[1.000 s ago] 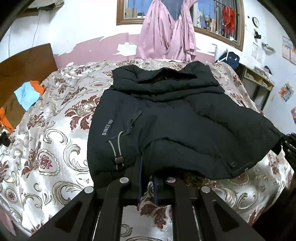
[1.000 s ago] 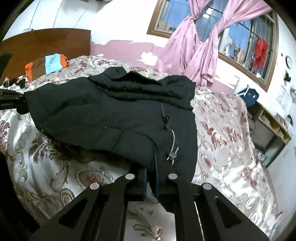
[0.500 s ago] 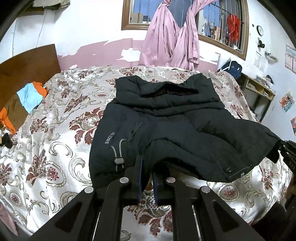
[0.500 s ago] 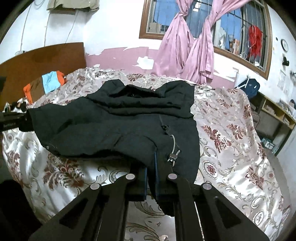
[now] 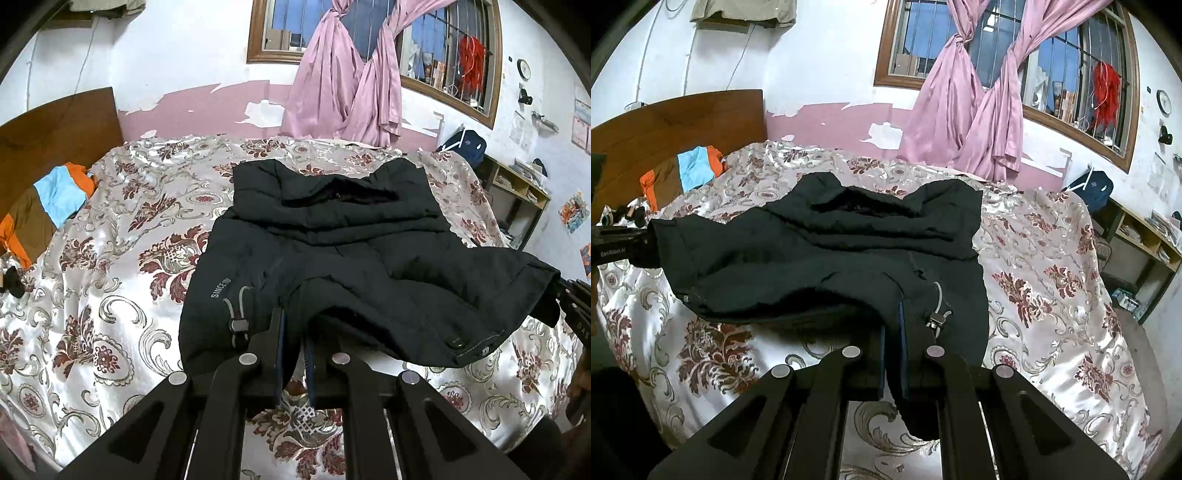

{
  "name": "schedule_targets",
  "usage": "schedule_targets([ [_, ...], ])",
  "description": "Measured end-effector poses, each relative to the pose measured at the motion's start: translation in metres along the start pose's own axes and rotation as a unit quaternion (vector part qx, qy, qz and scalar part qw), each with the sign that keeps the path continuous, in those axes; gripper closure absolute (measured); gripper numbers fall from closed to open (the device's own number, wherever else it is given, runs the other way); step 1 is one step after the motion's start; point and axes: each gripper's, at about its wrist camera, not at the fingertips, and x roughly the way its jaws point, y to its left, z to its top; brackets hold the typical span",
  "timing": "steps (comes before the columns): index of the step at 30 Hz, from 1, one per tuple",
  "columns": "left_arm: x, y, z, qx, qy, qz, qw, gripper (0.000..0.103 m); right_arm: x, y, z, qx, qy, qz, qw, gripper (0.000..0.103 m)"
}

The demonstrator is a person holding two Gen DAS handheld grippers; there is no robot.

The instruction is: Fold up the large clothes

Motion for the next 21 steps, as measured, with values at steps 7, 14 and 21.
schedule_targets([
  [7, -0.001, 0.003, 0.011, -0.003, -0.005, -0.003, 1.0, 0.094, 0.002, 0.0, 0.008, 0.002, -0.004, -0.001, 1.0, 0.097],
  [14, -0.002, 0.005, 0.027, -0.006, -0.015, -0.006, 0.9999, 0.094, 0.003, -0.003, 0.02, -0.002, -0.008, -0.004, 1.0, 0.097],
  [21, 0.001, 0.004, 0.042, -0.002, -0.019, -0.004, 0.9998, 0.094, 0.006, -0.002, 0.032, -0.011, -0.012, -0.007, 1.0, 0.097],
])
